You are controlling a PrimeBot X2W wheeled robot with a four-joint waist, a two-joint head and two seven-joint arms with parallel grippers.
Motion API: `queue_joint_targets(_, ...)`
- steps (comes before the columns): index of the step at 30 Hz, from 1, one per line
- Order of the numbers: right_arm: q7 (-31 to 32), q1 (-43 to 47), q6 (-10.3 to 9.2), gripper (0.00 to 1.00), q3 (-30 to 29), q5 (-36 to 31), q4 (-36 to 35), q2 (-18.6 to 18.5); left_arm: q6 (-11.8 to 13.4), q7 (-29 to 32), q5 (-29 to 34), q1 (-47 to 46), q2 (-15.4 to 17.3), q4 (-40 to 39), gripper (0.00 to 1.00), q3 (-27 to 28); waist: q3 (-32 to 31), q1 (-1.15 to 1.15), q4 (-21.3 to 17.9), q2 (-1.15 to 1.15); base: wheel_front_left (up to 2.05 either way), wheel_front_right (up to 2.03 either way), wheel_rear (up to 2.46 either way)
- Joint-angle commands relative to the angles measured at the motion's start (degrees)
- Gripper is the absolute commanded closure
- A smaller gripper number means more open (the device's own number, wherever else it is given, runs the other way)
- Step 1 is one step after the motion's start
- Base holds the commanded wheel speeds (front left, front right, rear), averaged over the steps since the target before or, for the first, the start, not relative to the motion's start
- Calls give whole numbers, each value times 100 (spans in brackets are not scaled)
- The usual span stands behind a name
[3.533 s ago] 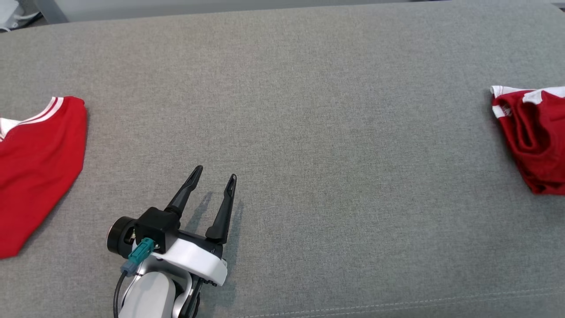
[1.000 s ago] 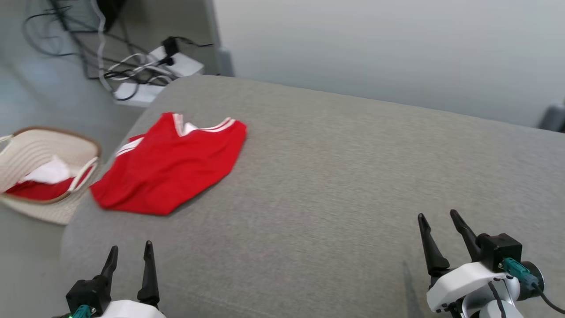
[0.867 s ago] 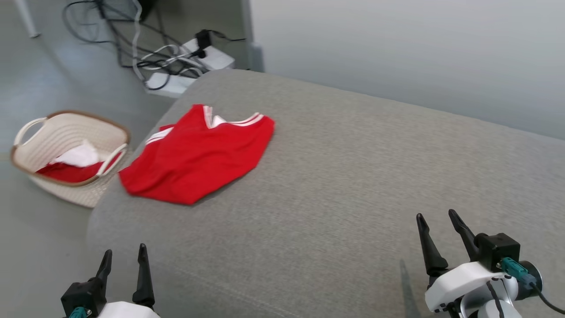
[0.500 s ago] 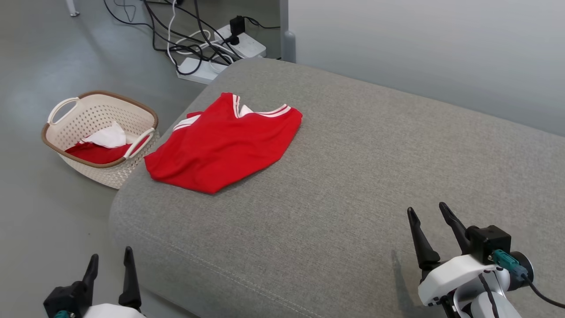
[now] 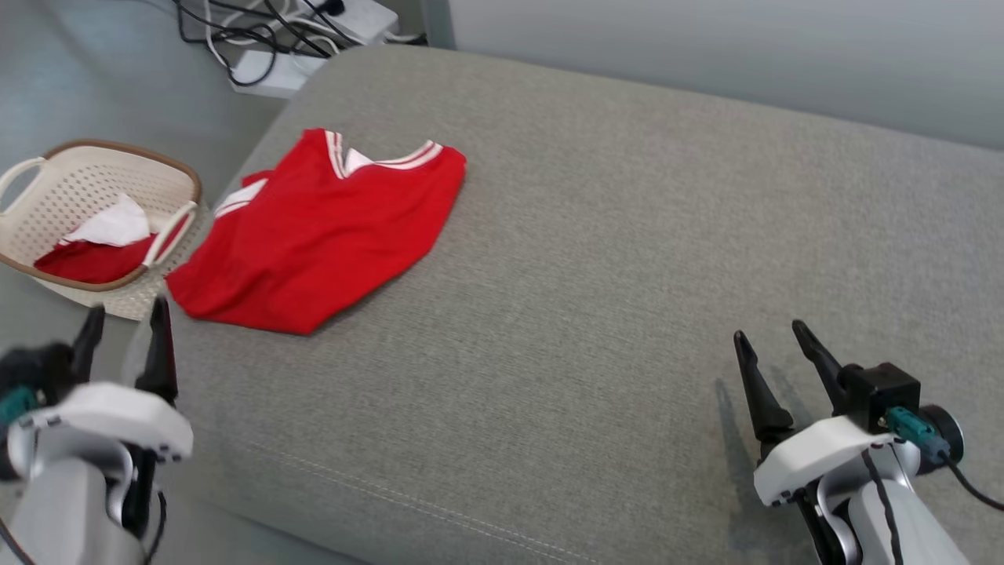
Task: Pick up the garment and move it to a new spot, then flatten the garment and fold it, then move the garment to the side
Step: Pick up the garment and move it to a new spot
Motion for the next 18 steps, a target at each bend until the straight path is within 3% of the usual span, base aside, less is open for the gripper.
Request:
queue_joint_targets(1, -77, -179, 23, 0, 116, -35, -166, -43, -28, 12, -109, -434, 280, -30, 0, 74, 263, 0, -238, 0, 0, 0, 0)
queue_joint_targets(9, -77, -433, 23, 0, 103, -75, -234, -140, -51, 153, -1176, -1611, 1068, 661, 0, -783, 861, 0, -705, 0, 0, 0, 0)
queue_joint_targets(18, -77, -681, 23, 0, 95, -138, -424, -150, -52, 291, -2233, -2016, 1732, 1102, 0, -1472, 1312, 0, -1232, 0, 0, 0, 0)
